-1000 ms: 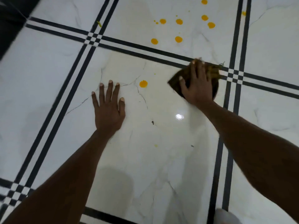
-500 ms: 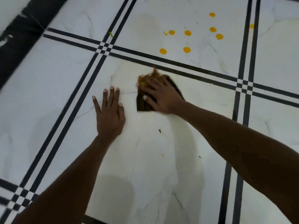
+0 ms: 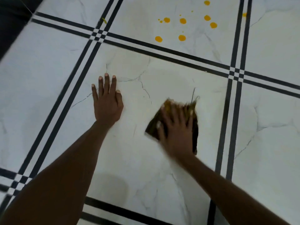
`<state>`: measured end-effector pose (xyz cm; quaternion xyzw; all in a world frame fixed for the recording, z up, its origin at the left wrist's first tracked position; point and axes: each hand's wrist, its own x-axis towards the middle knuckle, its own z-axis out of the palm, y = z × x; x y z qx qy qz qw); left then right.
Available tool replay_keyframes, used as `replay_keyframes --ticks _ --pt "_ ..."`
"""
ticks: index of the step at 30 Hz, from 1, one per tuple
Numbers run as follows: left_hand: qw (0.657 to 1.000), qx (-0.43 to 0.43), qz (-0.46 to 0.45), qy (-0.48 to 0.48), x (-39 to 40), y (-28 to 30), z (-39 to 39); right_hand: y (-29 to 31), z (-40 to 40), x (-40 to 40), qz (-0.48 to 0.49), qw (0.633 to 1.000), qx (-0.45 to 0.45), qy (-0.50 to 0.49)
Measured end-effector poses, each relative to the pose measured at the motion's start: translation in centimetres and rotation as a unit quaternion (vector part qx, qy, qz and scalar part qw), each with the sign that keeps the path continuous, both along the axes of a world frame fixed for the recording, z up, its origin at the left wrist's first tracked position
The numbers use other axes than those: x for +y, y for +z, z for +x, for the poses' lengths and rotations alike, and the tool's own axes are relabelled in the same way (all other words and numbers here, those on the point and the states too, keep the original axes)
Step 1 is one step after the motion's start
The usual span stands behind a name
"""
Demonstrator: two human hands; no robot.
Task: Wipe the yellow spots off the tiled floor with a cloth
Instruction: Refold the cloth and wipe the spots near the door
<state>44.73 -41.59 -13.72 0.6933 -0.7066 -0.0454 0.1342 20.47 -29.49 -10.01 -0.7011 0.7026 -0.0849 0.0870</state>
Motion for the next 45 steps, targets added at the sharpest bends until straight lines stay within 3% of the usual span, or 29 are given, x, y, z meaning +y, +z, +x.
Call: replay_keyframes --ticks 3,6,8,10,13,15,17,20,22,24,27,30,32,34,36,40,42,45 --pt "1.000 -0.005 0.003 -0.008 0.0 0.0 0.0 0.2 4.8 7.2 0.018 0.980 -0.040 0.194" --pt "1.000 0.000 0.010 -0.015 -0.1 0.0 0.3 -0.2 5.6 -0.7 -0.015 0.942 -0.009 0.335" --pt "1.000 -0.005 0.002 -0.025 0.0 -0.2 0.7 -0.6 1.8 -9.2 -0.029 0.971 0.021 0.237" --pt "1.000 -0.005 -0.005 -0.025 -0.1 -0.4 0.7 -1.0 -5.2 -13.9 -0.017 0.998 0.036 0.043" --pt "1.000 0.002 -0.007 -0.016 -0.1 -0.2 0.2 -0.9 -9.6 -9.4 -0.008 0.996 0.018 -0.084" --pt "1.000 0.003 -0.004 -0.011 -0.1 0.0 0.2 -0.5 -4.8 -2.2 -0.006 0.999 0.027 -0.039" --pt "1.000 0.001 -0.001 -0.009 0.0 0.2 0.1 -0.7 1.7 1.4 -0.008 0.994 0.011 0.111" --pt "1.000 -0.001 -0.006 -0.013 -0.1 0.0 0.3 -1.3 5.8 -7.9 -0.041 0.976 -0.001 0.216" --pt "1.000 0.002 -0.012 -0.023 -0.1 -0.2 0.3 -1.5 3.4 -17.1 -0.037 0.987 0.008 0.153" --pt "1.000 0.004 -0.020 -0.018 -0.2 -0.3 0.5 -1.8 -2.3 -21.9 -0.008 1.000 0.012 -0.006" --pt "1.000 0.011 -0.015 -0.015 -0.2 -0.2 0.3 -0.9 -9.6 -16.3 -0.007 0.989 -0.006 -0.147" --pt "1.000 0.001 -0.024 -0.003 -0.1 -0.1 0.1 -0.1 -4.8 -1.7 0.015 0.990 0.005 -0.139" --pt "1.000 0.009 -0.020 -0.011 0.1 0.0 0.0 -0.4 2.2 4.9 0.017 0.999 -0.006 -0.037" --pt "1.000 0.001 -0.021 -0.015 0.1 -0.2 0.1 -0.5 7.1 2.3 0.002 0.997 -0.052 0.048" --pt "1.000 0.001 -0.022 -0.015 -0.1 -0.2 0.3 -1.1 7.7 -6.7 -0.014 0.994 -0.043 0.102" --pt "0.999 0.000 -0.019 -0.026 -0.2 -0.7 0.5 -2.4 1.1 -19.1 -0.003 1.000 0.015 -0.007" --pt "0.999 0.006 -0.022 -0.029 -0.2 -0.6 0.8 -2.6 -2.6 -17.8 -0.016 0.998 0.010 -0.058" --pt "0.999 -0.005 -0.031 -0.022 0.1 -0.7 0.5 -1.9 -2.0 -8.6 -0.026 0.994 0.009 -0.110"
